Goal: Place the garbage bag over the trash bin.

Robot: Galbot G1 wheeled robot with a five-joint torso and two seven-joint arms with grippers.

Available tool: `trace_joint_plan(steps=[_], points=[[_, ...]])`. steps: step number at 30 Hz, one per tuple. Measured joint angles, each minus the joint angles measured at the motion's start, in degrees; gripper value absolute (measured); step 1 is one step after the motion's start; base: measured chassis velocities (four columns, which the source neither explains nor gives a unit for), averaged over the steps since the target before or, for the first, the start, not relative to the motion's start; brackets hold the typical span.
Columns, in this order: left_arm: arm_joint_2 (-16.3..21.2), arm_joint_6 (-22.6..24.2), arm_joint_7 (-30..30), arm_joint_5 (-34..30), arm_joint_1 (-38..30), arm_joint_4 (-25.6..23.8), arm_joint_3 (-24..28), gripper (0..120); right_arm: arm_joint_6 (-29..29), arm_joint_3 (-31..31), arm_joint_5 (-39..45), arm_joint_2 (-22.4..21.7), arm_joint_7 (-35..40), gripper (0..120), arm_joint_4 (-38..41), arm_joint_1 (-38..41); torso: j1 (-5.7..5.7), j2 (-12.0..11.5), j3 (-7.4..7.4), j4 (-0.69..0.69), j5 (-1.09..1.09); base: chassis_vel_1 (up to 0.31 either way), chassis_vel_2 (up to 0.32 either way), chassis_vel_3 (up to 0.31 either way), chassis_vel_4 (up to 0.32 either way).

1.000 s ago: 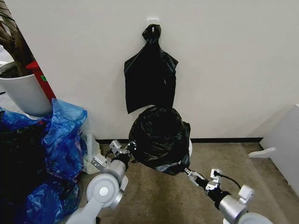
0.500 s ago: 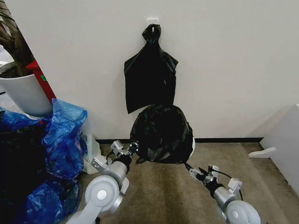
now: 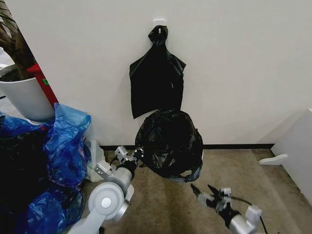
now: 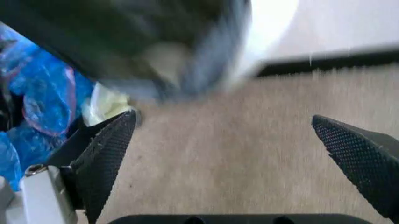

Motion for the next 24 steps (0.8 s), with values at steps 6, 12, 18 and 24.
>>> trace_joint_plan(steps=[6, 12, 18, 24], points=[[0.65, 0.28, 3.62, 14.81, 1.39, 3.45, 1.67, 4, 3.82, 2.78, -3.26, -0.69, 5.17, 100, 11.90, -3.89, 0.00, 0.00, 0.00, 0.02, 0.02, 0.000, 0.000, 0.000, 0.000], [1.43, -0.21, 7.37, 25.56, 1.64, 6.79, 2.77, 4, -8.66, 3.47, 4.15, -8.36, 25.10, 100, 24.10, 4.32, 0.00, 0.00, 0.00, 0.01, 0.04, 0.000, 0.000, 0.000, 0.000], [1.35, -1.56, 9.82, 34.04, 1.84, 9.51, 4.03, 4, -16.40, 0.07, 16.06, -16.55, 33.72, 98, 26.41, 15.63, 0.00, 0.00, 0.01, 0.06, 0.03, 0.000, 0.000, 0.000, 0.000], [0.54, -3.06, 10.14, 40.38, 0.55, 11.93, 6.49, 4, -19.71, -9.11, 19.79, -20.24, 35.74, 79, 24.71, 23.24, 0.01, 0.00, 0.01, 0.02, 0.03, 0.000, 0.000, 0.000, 0.000]])
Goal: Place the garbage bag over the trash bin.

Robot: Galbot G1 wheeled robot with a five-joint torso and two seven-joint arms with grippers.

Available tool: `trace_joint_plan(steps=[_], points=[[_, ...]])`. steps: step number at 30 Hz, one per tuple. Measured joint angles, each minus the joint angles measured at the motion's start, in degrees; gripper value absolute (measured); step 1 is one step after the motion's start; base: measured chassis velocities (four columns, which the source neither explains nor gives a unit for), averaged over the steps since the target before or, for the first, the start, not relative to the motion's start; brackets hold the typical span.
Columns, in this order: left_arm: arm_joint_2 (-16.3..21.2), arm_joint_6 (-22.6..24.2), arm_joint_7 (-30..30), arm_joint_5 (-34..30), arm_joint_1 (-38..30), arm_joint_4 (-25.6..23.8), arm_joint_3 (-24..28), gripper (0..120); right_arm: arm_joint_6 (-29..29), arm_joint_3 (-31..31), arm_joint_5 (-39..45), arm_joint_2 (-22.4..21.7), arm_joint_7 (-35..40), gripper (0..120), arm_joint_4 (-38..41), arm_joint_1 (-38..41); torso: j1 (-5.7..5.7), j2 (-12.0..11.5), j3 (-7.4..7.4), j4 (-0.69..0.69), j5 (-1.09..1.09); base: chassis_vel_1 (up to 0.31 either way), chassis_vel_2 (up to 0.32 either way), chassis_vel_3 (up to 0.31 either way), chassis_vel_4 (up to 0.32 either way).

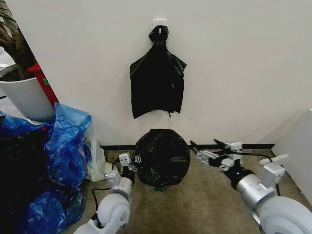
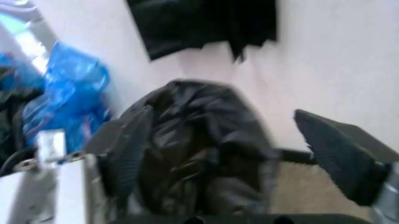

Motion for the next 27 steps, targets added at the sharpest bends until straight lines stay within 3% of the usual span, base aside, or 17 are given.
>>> trace_joint_plan(steps=[5, 7, 9, 14, 18, 19, 21, 22, 25, 26, 27], points=[[-0.27, -0.16, -0.38, 1.88, -1.20, 0.44, 2.49, 4, -1.59, -10.27, 4.76, 0.87, 8.30, 63, -0.59, 6.32, 0.00, 0.00, 0.00, -0.04, -0.01, 0.000, 0.000, 0.000, 0.000], [-0.42, -0.63, -0.35, 3.64, -1.06, 0.44, 3.06, 4, -1.68, -17.37, 9.66, 2.89, 16.09, 54, -2.39, 12.06, 0.00, 0.00, 0.00, -0.03, 0.00, 0.000, 0.000, 0.000, 0.000], [-0.42, -0.83, -0.28, 4.43, -0.88, 0.43, 3.18, 4, -1.59, -19.03, 11.12, 3.73, 18.55, 49, -2.99, 14.04, 0.00, 0.00, 0.00, -0.01, 0.00, 0.000, 0.000, 0.000, 0.000], [-0.15, -2.25, 0.51, 7.98, 0.21, -0.04, 3.41, 4, 0.41, -27.81, 20.25, 9.76, 32.76, 29, -6.19, 24.08, 0.00, 0.00, -0.01, 0.01, -0.02, 0.000, 0.000, 0.000, 0.000], [-0.13, -2.42, 0.65, 8.43, 0.35, -0.16, 3.42, 4, 0.76, -28.72, 20.84, 10.51, 34.02, 27, -6.70, 25.04, 0.00, 0.00, -0.01, 0.01, -0.02, 0.000, 0.000, 0.000, 0.000], [0.04, -3.08, 1.21, 9.95, 0.97, -0.98, 3.41, 4, 2.13, -32.94, 21.54, 14.43, 38.95, 11, -11.18, 28.91, 0.00, -0.01, -0.01, 0.01, 0.00, 0.000, 0.000, 0.000, 0.000], [0.12, -3.20, 1.29, 10.25, 1.09, -1.22, 3.38, 4, 2.36, -33.57, 21.10, 15.16, 39.52, 4, -12.31, 29.61, 0.00, 0.00, -0.01, 0.02, 0.01, 0.000, 0.000, 0.000, 0.000], [0.23, -3.37, 1.48, 10.69, 1.29, -1.44, 3.28, 4, 2.57, -33.94, 20.51, 15.60, 40.05, 0, -13.13, 30.02, 0.00, 0.00, -0.01, -0.06, -0.11, 0.000, 0.000, 0.000, 0.000], [0.55, -4.35, 2.62, 12.45, 1.96, -2.31, 3.22, 4, 3.03, -34.69, 18.44, 17.94, 42.00, 0, -17.49, 31.21, 0.00, 0.00, -0.01, 0.01, 0.03, 0.000, 0.000, 0.000, 0.000], [0.60, -4.65, 3.00, 12.80, 1.95, -2.48, 3.71, 4, 3.11, -34.52, 17.66, 18.27, 42.38, 0, -18.71, 31.16, 0.00, 0.00, -0.01, 0.01, -0.06, 0.000, 0.000, 0.000, 0.000], [0.73, -4.73, 3.20, 12.93, 1.92, -2.61, 4.20, 4, 3.15, -34.23, 17.19, 18.43, 42.66, 0, -19.37, 31.01, 0.00, 0.00, -0.01, 0.00, 0.00, 0.000, 0.000, 0.000, 0.000]])
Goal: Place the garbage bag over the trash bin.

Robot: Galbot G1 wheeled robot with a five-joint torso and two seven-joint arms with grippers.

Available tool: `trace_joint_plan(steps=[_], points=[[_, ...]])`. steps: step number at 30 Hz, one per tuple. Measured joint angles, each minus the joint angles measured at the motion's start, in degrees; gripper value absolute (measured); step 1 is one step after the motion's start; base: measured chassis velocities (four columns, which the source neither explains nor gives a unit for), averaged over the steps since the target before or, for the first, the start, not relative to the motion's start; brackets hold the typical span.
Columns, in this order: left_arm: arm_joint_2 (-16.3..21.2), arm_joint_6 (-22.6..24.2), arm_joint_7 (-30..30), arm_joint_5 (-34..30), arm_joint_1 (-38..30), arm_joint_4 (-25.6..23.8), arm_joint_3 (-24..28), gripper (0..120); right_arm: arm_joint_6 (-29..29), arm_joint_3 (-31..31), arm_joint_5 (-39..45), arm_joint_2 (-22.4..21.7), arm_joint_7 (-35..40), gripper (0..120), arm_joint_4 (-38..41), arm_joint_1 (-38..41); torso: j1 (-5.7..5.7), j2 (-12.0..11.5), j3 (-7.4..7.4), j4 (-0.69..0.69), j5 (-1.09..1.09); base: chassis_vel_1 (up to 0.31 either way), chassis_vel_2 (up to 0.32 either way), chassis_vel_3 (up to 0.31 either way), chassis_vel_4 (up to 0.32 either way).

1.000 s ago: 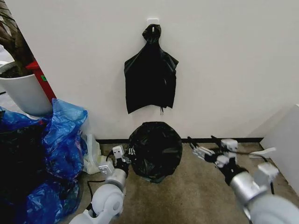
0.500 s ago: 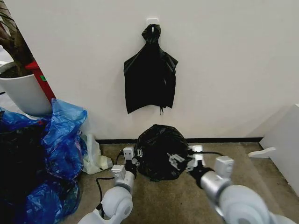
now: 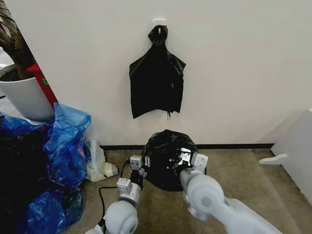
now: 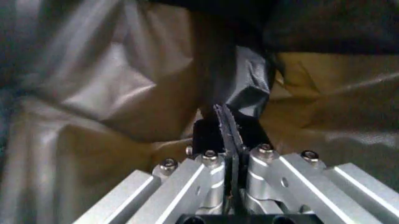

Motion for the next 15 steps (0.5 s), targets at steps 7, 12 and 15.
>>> trace_joint_plan(steps=[7, 12, 15], points=[[0.76, -0.18, 1.04, 0.43, 0.01, -1.41, 2.56, 4, 0.06, 3.05, -2.80, 1.29, 0.57, 0, -4.04, -1.72, 0.00, 0.00, 0.00, 0.00, 0.00, 0.000, 0.000, 0.000, 0.000], [0.98, -0.19, 1.20, 0.47, 0.18, -2.04, 2.98, 4, 0.07, 3.41, -4.61, 2.32, 0.40, 0, -6.30, -2.25, 0.00, 0.00, 0.00, -0.01, 0.00, 0.000, 0.000, 0.000, 0.000], [1.10, -0.29, 1.53, 0.71, 0.25, -2.47, 3.16, 4, 0.16, 3.14, -5.44, 3.61, 0.44, 0, -8.33, -2.15, 0.00, 0.00, 0.00, 0.00, 0.00, 0.000, 0.000, 0.000, 0.000]])
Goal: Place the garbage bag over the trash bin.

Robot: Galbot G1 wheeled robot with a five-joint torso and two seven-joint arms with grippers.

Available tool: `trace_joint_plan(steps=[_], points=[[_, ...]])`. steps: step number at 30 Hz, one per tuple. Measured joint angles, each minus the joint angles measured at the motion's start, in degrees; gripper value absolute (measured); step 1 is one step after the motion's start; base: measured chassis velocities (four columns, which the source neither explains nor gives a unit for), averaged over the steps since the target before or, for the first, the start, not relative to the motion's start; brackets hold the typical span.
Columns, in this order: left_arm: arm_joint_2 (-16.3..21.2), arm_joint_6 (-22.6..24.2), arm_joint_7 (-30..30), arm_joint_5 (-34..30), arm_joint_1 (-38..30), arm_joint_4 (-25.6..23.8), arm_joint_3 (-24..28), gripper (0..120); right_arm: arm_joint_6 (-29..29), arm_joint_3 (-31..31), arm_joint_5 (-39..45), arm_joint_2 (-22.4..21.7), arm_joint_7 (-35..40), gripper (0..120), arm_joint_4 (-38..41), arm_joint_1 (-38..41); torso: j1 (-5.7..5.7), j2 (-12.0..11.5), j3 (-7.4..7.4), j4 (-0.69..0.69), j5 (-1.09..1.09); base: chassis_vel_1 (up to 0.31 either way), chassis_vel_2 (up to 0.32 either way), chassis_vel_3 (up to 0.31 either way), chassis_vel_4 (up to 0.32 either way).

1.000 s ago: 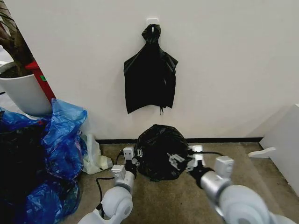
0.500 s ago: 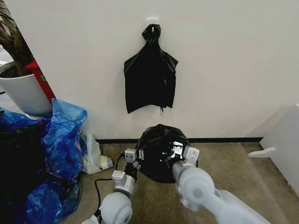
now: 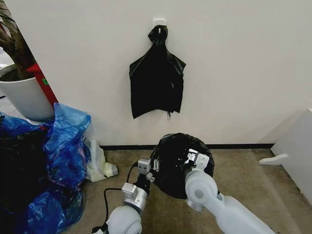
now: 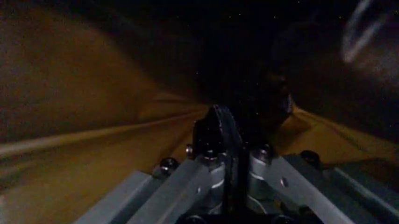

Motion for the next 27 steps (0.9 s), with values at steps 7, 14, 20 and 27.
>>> trace_joint_plan(steps=[7, 14, 20, 27], points=[[0.12, -0.69, 1.16, 0.17, -0.08, -0.37, 0.50, 4, 0.49, -1.56, -0.63, 2.47, 0.97, 0, -2.93, 1.10, 0.00, 0.00, 0.00, 0.00, 0.00, 0.000, 0.000, 0.000, 0.000], [1.05, -1.19, 2.45, 0.33, 0.67, -1.68, 0.54, 4, 0.53, -1.29, -0.71, 3.47, 1.07, 0, -5.61, 2.29, 0.00, 0.00, 0.00, 0.00, -0.01, 0.000, 0.000, 0.000, 0.000], [1.81, -2.23, 4.60, 2.25, 1.82, -2.04, 0.19, 4, 0.45, -0.60, -0.60, 3.44, 1.04, 0, -6.45, 2.67, 0.00, 0.00, 0.00, 0.00, 0.00, 0.000, 0.000, 0.000, 0.000], [2.38, -2.77, 7.62, 3.13, 2.64, -2.72, 0.02, 4, 0.27, 0.76, 0.19, 3.58, 0.38, 0, -7.50, 2.83, 0.00, 0.00, 0.00, 0.00, 0.00, 0.000, 0.000, 0.000, 0.000]])
